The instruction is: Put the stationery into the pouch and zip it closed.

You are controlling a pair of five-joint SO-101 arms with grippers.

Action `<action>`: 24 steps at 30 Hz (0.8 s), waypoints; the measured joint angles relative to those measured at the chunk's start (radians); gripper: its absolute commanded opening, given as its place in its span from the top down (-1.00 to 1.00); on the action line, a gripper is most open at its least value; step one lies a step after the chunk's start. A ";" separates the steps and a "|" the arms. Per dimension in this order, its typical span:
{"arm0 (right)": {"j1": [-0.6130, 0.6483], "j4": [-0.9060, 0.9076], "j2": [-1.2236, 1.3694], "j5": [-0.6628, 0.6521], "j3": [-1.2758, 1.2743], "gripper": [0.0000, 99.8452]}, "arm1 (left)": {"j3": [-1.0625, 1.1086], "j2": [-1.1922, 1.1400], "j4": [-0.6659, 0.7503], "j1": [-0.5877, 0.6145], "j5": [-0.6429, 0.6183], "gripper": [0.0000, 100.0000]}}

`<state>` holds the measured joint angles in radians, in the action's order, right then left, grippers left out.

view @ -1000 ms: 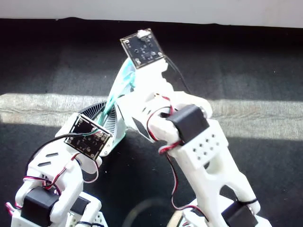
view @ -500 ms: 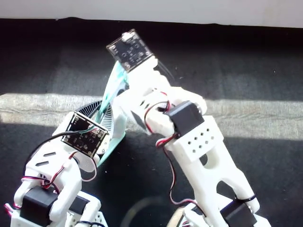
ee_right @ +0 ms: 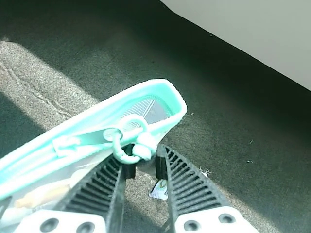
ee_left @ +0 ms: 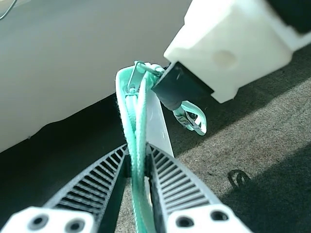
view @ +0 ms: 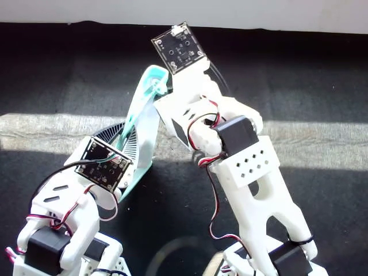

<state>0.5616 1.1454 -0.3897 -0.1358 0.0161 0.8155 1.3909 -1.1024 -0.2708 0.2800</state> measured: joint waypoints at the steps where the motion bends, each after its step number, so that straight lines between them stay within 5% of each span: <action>1: -0.012 -0.005 0.000 -0.015 0.000 0.99 | 0.000 0.000 0.000 -0.002 0.000 0.98; 10: -0.135 -0.132 0.005 -0.092 -0.003 0.99 | -0.003 -0.009 0.009 -0.008 0.003 0.98; 24: -0.146 -0.236 0.198 -0.146 0.002 0.99 | -0.005 -0.011 0.014 0.000 0.003 0.98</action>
<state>0.4158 0.9091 -0.1918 -0.2816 0.0176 0.8109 1.3802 -1.0886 -0.2708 0.2831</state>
